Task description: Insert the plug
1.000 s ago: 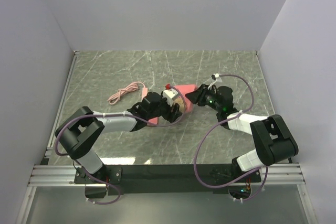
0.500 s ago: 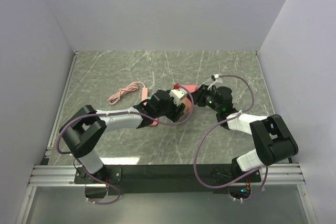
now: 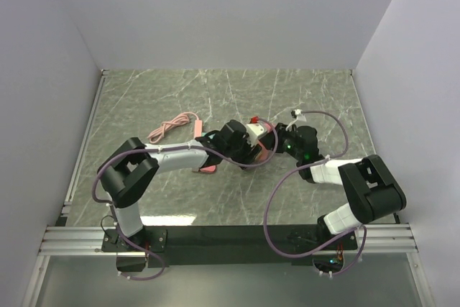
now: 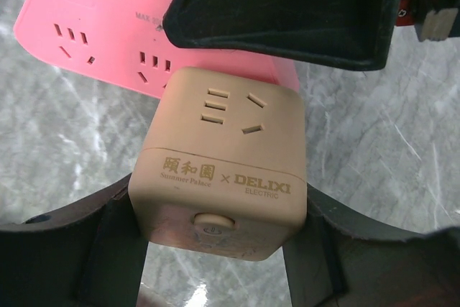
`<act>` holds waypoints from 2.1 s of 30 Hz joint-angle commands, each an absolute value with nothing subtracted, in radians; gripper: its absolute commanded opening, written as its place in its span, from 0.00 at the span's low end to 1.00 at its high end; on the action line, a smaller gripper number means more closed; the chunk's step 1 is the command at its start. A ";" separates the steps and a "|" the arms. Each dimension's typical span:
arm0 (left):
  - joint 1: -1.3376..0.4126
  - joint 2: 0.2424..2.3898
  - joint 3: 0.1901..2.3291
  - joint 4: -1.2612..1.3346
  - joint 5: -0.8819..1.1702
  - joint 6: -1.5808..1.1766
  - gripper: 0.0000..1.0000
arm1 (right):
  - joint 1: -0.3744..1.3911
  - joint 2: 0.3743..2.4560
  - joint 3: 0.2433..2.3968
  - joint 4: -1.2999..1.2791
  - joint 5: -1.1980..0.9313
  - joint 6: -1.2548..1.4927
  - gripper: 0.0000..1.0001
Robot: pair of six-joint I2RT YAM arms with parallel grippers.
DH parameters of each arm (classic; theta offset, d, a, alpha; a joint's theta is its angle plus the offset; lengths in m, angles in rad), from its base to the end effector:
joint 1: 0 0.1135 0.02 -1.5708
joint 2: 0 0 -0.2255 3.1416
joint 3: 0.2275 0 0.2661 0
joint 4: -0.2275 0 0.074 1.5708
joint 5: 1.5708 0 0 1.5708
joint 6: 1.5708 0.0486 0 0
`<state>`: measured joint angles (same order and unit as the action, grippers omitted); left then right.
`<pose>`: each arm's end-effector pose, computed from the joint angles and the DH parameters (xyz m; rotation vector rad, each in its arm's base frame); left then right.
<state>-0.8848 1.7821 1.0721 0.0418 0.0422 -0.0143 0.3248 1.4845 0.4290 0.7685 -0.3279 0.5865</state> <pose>0.2513 -0.3102 0.1346 0.9879 2.0689 -0.5264 0.2752 0.1092 0.1082 0.0152 1.9486 0.9235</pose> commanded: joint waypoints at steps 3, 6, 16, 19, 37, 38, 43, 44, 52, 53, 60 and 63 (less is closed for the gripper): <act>-0.871 1.882 1.172 0.091 -0.048 0.021 0.00 | 0.433 1.373 0.426 1.047 -0.706 0.842 0.00; -0.879 1.917 1.219 0.043 -0.043 0.035 0.00 | 0.433 1.399 0.410 1.119 -0.730 0.888 0.00; -0.893 1.993 1.289 -0.008 -0.040 0.032 0.00 | 0.433 1.427 0.387 1.230 -0.759 0.959 0.00; -0.891 1.994 1.258 0.055 -0.034 0.014 0.00 | 0.431 1.439 0.385 1.256 -0.767 0.980 0.00; -0.899 2.094 1.373 0.084 0.037 0.026 0.00 | 0.388 1.476 0.350 1.189 -0.698 0.970 0.00; -0.899 2.103 1.385 0.072 0.038 0.028 0.00 | 0.387 1.477 0.345 1.169 -0.686 0.948 0.00; -0.899 2.102 1.430 0.016 0.072 0.052 0.00 | 0.339 1.526 0.313 1.137 -0.670 0.940 0.00; -0.899 2.095 1.437 0.003 0.072 0.058 0.00 | 0.331 1.537 0.310 1.140 -0.678 0.949 0.00; -0.899 2.069 1.538 -0.176 0.118 0.120 0.00 | 0.330 1.582 0.305 1.126 -0.684 0.964 0.00; -0.897 2.068 1.552 -0.204 0.136 0.127 0.00 | 0.339 1.569 0.305 1.102 -0.677 0.953 0.00; -0.897 2.089 1.657 -0.360 0.164 0.146 0.00 | 0.370 1.575 0.272 1.112 -0.667 0.972 0.00; -0.899 2.073 1.654 -0.365 0.152 0.138 0.00 | 0.387 1.630 0.249 1.190 -0.669 1.014 0.00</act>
<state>-0.8936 2.0560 1.5864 -0.5991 0.1413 0.1440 0.2718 1.5978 0.2790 1.0477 -0.3328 0.8368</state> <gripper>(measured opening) 0.675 0.477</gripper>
